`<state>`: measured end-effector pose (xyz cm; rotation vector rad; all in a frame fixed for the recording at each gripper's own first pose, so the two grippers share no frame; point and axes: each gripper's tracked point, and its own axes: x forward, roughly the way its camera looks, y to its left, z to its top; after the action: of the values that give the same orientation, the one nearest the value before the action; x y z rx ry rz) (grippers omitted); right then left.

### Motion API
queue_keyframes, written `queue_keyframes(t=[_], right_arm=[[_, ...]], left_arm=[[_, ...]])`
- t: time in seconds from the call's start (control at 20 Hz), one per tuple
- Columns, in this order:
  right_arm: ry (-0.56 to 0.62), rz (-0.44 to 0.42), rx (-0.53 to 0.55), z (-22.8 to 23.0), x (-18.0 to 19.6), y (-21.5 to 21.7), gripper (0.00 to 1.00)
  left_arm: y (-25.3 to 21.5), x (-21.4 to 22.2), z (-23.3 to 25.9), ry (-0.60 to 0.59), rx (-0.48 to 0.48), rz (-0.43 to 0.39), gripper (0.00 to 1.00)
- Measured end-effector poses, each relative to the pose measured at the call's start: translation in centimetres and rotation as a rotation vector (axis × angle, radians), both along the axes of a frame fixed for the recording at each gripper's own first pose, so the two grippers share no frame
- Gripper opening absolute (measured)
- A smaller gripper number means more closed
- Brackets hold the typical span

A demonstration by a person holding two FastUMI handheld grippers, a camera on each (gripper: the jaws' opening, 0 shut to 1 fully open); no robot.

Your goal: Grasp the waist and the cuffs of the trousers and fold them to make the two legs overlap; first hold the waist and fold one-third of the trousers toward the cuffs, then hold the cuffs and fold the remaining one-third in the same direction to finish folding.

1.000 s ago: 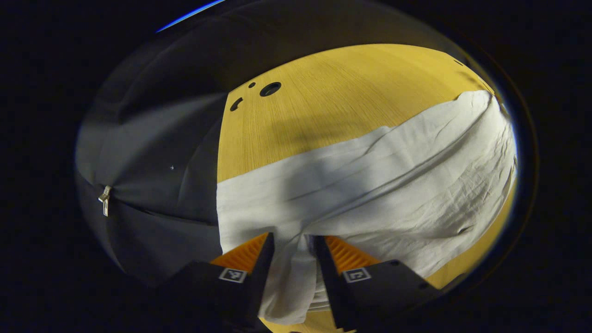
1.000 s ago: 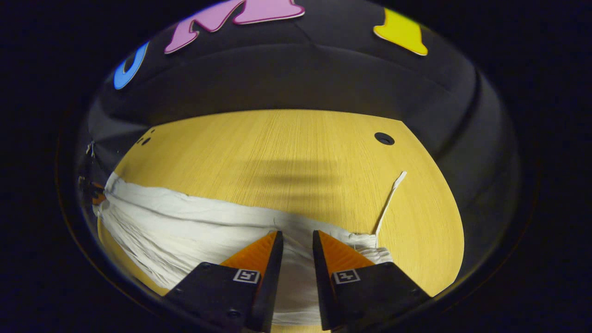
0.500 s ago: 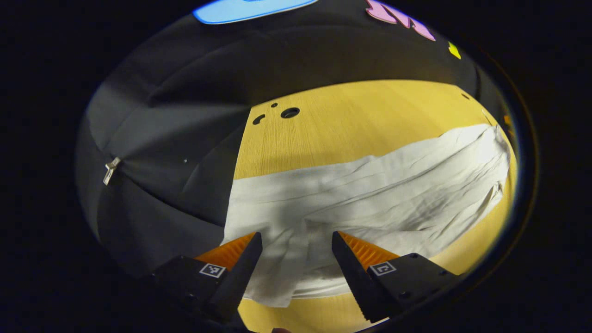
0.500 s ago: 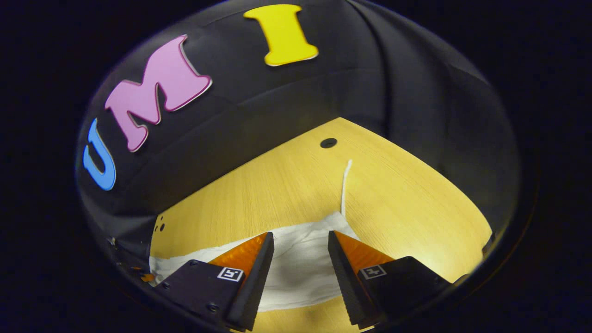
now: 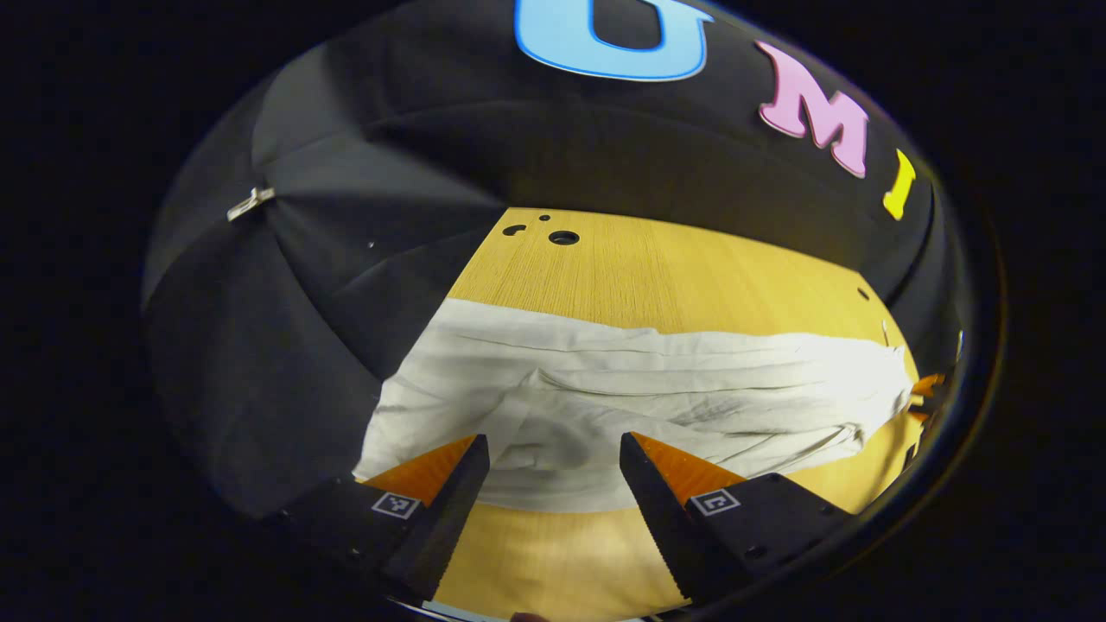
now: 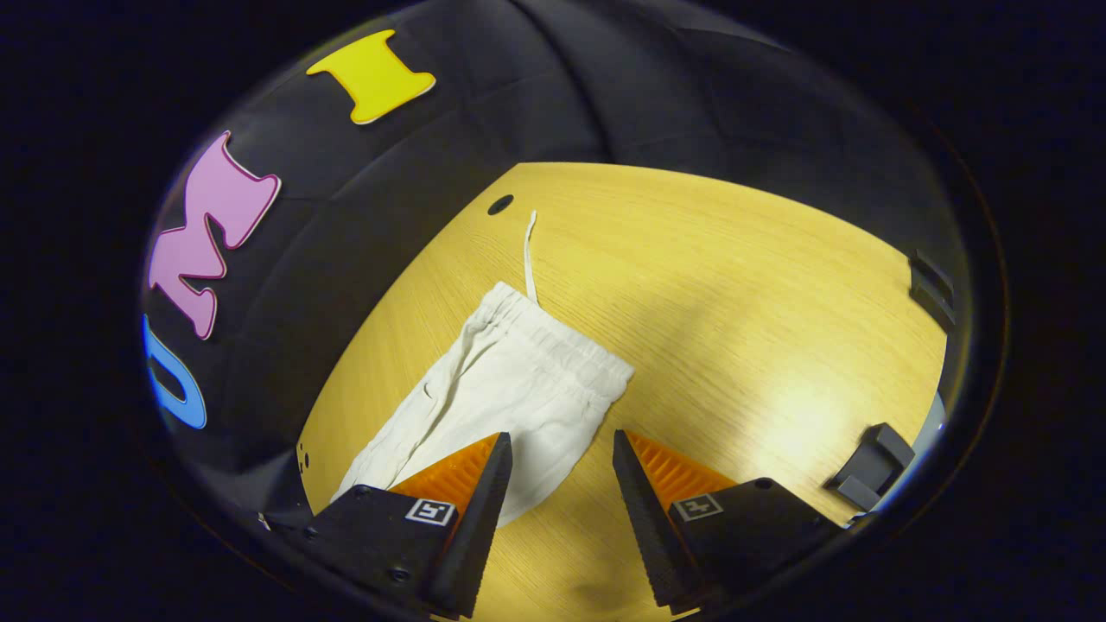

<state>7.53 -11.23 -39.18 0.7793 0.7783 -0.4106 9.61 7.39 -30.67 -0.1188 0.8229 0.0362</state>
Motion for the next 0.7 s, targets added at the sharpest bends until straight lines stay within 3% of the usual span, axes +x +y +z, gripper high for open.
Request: queue_keyframes(t=[0.2, 0.45, 0.6, 0.7], right_arm=[[-0.003, -0.044, 0.024, -1.1, 2.0, -0.1, 0.76], [0.030, -0.108, 0.011, -1.3, 2.5, -0.9, 0.76], [0.086, -0.127, -0.003, -2.2, 2.3, -1.2, 0.69], [0.083, -0.153, 0.053, -2.2, 2.0, -0.9, 0.18]], left_arm=[[-0.3, -1.3, 0.9, -0.016, -0.152, 0.110, 0.96], [-0.2, -3.5, 0.6, 0.011, -0.232, 0.184, 0.96], [-0.8, -4.6, -0.6, 0.042, -0.303, 0.232, 0.96], [-0.7, -5.0, -1.6, 0.058, -0.344, 0.278, 0.96]])
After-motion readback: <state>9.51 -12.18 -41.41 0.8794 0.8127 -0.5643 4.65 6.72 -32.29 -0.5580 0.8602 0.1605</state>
